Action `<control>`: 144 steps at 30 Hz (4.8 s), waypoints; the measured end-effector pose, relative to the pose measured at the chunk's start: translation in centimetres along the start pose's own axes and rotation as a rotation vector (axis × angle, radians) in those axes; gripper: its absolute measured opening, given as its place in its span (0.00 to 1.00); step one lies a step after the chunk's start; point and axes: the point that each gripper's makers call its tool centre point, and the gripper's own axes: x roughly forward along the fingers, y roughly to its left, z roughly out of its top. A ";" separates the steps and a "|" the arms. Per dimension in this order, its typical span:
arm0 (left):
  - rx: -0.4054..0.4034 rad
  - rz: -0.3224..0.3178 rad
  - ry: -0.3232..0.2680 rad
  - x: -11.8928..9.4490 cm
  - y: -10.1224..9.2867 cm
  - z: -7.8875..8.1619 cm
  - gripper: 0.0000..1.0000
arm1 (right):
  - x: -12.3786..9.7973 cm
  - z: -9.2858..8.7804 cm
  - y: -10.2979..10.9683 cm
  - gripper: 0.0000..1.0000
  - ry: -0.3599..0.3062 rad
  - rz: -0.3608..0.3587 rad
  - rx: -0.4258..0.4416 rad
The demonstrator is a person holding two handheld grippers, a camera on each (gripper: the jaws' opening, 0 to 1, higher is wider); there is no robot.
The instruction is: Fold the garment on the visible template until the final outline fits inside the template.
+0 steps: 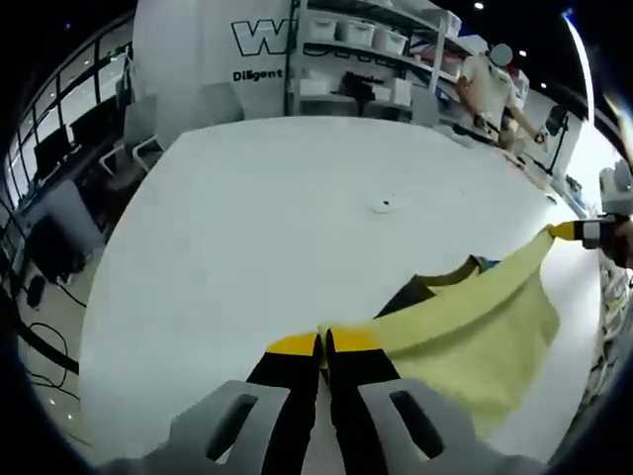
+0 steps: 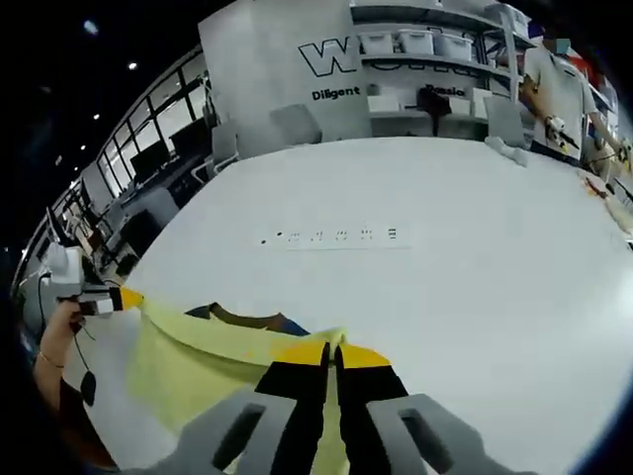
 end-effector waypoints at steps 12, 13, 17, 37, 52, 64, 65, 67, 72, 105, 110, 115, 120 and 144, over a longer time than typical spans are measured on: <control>-0.050 -0.020 -0.002 0.3 0.2 0.4 0.03 | 0.7 1.0 -0.2 0.00 -0.036 -0.062 -0.008; -0.046 -0.019 -0.004 0.4 0.2 0.5 0.03 | 0.8 1.2 -0.3 0.00 -0.041 -0.069 -0.017; -0.063 -0.018 0.005 1.6 0.3 0.4 0.03 | 2.5 0.5 -1.3 0.00 -0.011 -0.105 -0.013; 0.105 0.005 -0.033 3.2 1.0 0.1 0.07 | 7.1 -1.7 -2.4 0.07 0.001 -0.028 -0.055; 0.431 -0.122 -0.048 2.3 -0.9 -1.6 0.52 | 5.8 -3.9 -2.2 0.40 0.005 0.055 -0.257; 0.307 -0.066 -0.092 5.2 0.1 -0.1 0.46 | 8.0 -2.3 -3.3 0.38 -0.022 0.012 -0.253; 0.299 -0.066 -0.096 5.3 0.2 0.1 0.44 | 8.1 -2.1 -3.3 0.38 -0.032 0.011 -0.242; 0.273 -0.057 -0.106 5.4 0.5 0.6 0.43 | 8.3 -1.6 -3.3 0.38 -0.057 0.015 -0.193; 0.135 -0.040 -0.130 5.4 1.3 1.4 0.41 | 8.0 -1.0 -3.3 0.37 -0.082 0.033 -0.096; 0.122 -0.170 -0.153 -4.9 -4.1 -3.5 0.52 | -1.1 -5.1 2.4 0.50 -0.125 0.171 -0.117; 0.100 -0.186 -0.142 -5.9 -4.3 -5.6 0.48 | -2.1 -6.5 3.3 0.50 -0.118 0.190 -0.134; 0.095 -0.185 -0.125 -6.5 -4.4 -7.0 0.46 | -2.7 -7.7 3.6 0.50 -0.105 0.198 -0.150; 0.083 -0.179 -0.112 -6.9 -4.5 -8.3 0.44 | -3.3 -8.6 3.7 0.50 -0.094 0.203 -0.158; -0.025 -0.186 -0.047 -7.4 -5.3 -12.9 0.22 | -5.9 -13.4 2.9 0.40 -0.074 0.204 -0.207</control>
